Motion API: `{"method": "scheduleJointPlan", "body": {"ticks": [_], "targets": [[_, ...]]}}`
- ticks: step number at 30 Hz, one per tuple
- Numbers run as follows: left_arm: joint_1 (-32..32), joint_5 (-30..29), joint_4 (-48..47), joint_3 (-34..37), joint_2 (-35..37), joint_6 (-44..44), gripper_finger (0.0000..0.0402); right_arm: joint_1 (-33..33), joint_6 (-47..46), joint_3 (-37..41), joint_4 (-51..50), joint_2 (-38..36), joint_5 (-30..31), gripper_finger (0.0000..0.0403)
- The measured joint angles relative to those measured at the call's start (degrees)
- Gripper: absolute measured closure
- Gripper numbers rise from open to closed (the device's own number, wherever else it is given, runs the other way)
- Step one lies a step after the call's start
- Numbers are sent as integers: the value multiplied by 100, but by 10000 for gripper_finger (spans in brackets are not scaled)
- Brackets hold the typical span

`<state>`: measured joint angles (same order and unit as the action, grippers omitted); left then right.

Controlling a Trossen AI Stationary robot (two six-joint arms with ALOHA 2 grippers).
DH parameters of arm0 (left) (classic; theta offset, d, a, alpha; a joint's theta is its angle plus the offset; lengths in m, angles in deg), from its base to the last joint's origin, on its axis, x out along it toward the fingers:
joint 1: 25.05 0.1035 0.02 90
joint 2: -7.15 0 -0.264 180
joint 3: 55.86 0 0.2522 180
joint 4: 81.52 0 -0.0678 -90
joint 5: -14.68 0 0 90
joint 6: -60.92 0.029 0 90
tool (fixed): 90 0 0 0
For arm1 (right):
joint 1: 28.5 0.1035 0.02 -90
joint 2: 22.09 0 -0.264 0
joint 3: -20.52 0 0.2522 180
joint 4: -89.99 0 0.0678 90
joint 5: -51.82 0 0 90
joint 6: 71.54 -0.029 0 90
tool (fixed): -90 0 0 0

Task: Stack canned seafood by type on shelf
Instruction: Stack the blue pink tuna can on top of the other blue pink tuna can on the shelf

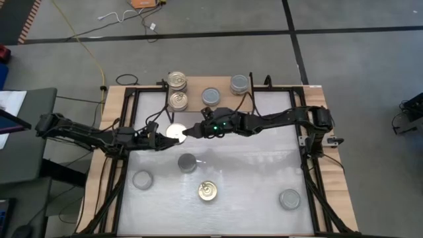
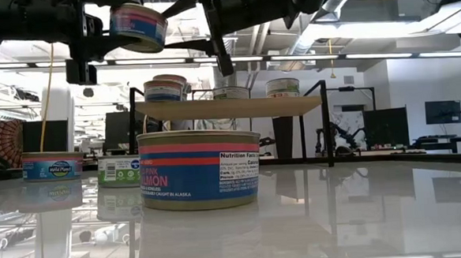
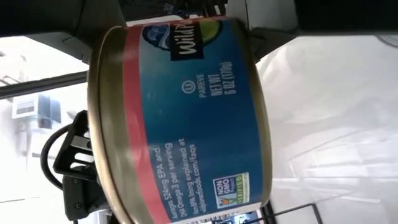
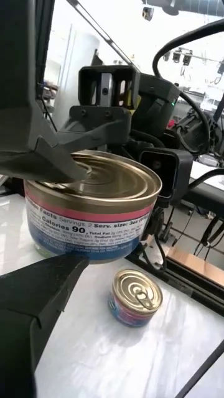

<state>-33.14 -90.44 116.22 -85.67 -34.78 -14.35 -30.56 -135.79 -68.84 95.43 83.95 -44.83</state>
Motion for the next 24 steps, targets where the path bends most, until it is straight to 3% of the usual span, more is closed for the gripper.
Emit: {"method": "scheduleJointPlan", "body": {"ticks": [9, 24], "targets": [[-2, -90, -89, 7, 193, 59, 200, 105, -175, -2, -67, 0, 42, 178], [22, 350, 326, 4, 234, -67, 200, -437, 62, 0, -280, -446, -1344, 178]]}}
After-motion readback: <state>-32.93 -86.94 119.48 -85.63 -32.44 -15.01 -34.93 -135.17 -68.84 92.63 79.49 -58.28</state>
